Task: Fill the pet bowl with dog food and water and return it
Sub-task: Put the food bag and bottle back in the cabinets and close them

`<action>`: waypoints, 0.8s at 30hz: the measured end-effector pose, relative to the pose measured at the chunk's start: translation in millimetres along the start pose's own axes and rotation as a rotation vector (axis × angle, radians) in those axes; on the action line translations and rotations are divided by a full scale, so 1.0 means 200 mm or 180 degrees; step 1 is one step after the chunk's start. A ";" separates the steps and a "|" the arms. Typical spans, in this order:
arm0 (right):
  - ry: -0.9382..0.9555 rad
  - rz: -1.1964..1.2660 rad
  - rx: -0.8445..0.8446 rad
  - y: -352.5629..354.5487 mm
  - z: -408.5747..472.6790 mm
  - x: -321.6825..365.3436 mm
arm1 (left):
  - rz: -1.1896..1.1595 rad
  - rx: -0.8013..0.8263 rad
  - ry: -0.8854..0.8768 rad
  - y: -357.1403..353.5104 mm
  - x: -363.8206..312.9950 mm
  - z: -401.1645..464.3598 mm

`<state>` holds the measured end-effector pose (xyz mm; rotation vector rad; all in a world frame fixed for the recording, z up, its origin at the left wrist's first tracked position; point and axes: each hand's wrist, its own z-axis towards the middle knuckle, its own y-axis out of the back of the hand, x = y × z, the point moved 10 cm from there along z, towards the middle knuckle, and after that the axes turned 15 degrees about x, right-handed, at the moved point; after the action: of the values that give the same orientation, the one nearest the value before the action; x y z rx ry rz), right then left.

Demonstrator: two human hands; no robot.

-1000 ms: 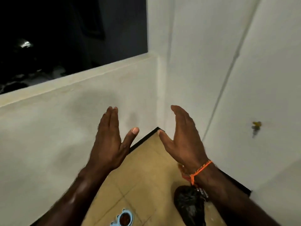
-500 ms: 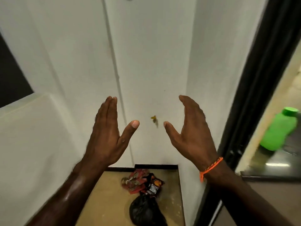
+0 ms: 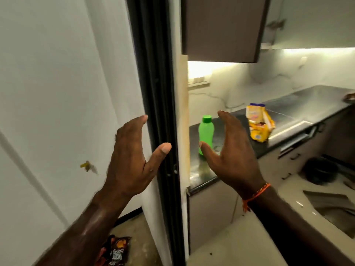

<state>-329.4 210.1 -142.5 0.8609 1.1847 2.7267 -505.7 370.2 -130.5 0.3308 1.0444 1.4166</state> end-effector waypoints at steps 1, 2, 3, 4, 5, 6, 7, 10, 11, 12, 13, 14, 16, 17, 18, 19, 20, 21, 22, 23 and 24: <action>-0.0067 -0.0053 -0.0065 0.05 -0.01 -0.06 | -0.0070 -0.0001 -0.0156 -0.05 -0.05 0.05; -0.0127 -0.0094 -0.0119 0.09 -0.02 -0.10 | -0.0135 -0.0003 -0.0291 -0.09 -0.10 0.08; -0.0202 -0.0148 -0.0180 0.14 -0.04 -0.16 | -0.0204 0.0017 -0.0421 -0.14 -0.15 0.13; -0.0268 -0.0194 -0.0256 0.18 -0.06 -0.21 | -0.0257 0.0056 -0.0537 -0.19 -0.20 0.16; -0.0331 -0.0231 -0.0345 0.23 -0.08 -0.27 | -0.0295 0.0116 -0.0635 -0.25 -0.25 0.20; -0.0390 -0.0261 -0.0417 0.27 -0.10 -0.32 | -0.0302 0.0184 -0.0721 -0.30 -0.31 0.23; -0.0445 -0.0293 -0.0456 0.31 -0.12 -0.36 | -0.0285 0.0247 -0.0795 -0.35 -0.35 0.26; -0.0667 -0.0413 -0.0490 0.42 -0.19 -0.52 | -0.0233 0.0480 -0.0887 -0.53 -0.49 0.36; -0.0722 -0.0452 -0.0514 0.45 -0.21 -0.57 | -0.0236 0.0586 -0.0856 -0.60 -0.52 0.40; -0.0764 -0.0482 -0.0540 0.48 -0.23 -0.62 | -0.0250 0.0689 -0.0824 -0.67 -0.53 0.43; -0.0808 -0.0519 -0.0572 0.52 -0.25 -0.67 | -0.0275 0.0788 -0.0805 -0.75 -0.56 0.47; -0.0854 -0.0549 -0.0597 0.56 -0.26 -0.73 | -0.0290 0.0888 -0.0782 -0.82 -0.58 0.51; -0.0960 -0.0613 -0.0628 0.63 -0.28 -0.85 | -0.0299 0.1097 -0.0733 -0.99 -0.62 0.59; -0.0999 -0.0653 -0.0634 0.66 -0.28 -0.90 | -0.0280 0.1182 -0.0715 -1.07 -0.64 0.63; -0.1056 -0.0692 -0.0640 0.69 -0.29 -0.97 | -0.0261 0.1256 -0.0719 -1.14 -0.67 0.67; -0.1126 -0.0707 -0.0643 0.73 -0.29 -1.03 | -0.0239 0.1308 -0.0727 -1.21 -0.69 0.71; -0.1197 -0.0710 -0.0646 0.76 -0.29 -1.10 | -0.0220 0.1346 -0.0734 -1.27 -0.72 0.76; -0.1261 -0.0716 -0.0640 0.79 -0.29 -1.17 | -0.0210 0.1378 -0.0732 -1.33 -0.75 0.80; -0.1304 -0.0726 -0.0623 0.81 -0.29 -1.23 | -0.0203 0.1397 -0.0730 -1.38 -0.77 0.84; -0.1345 -0.0746 -0.0597 0.84 -0.29 -1.29 | -0.0205 0.1415 -0.0728 -1.43 -0.80 0.88; -0.1386 -0.0763 -0.0570 0.86 -0.28 -1.36 | -0.0212 0.1441 -0.0718 -1.48 -0.82 0.93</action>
<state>-99.1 -16.5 -183.4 1.1273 0.8769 2.2555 -148.0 234.4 -185.9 0.7593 1.1699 1.0451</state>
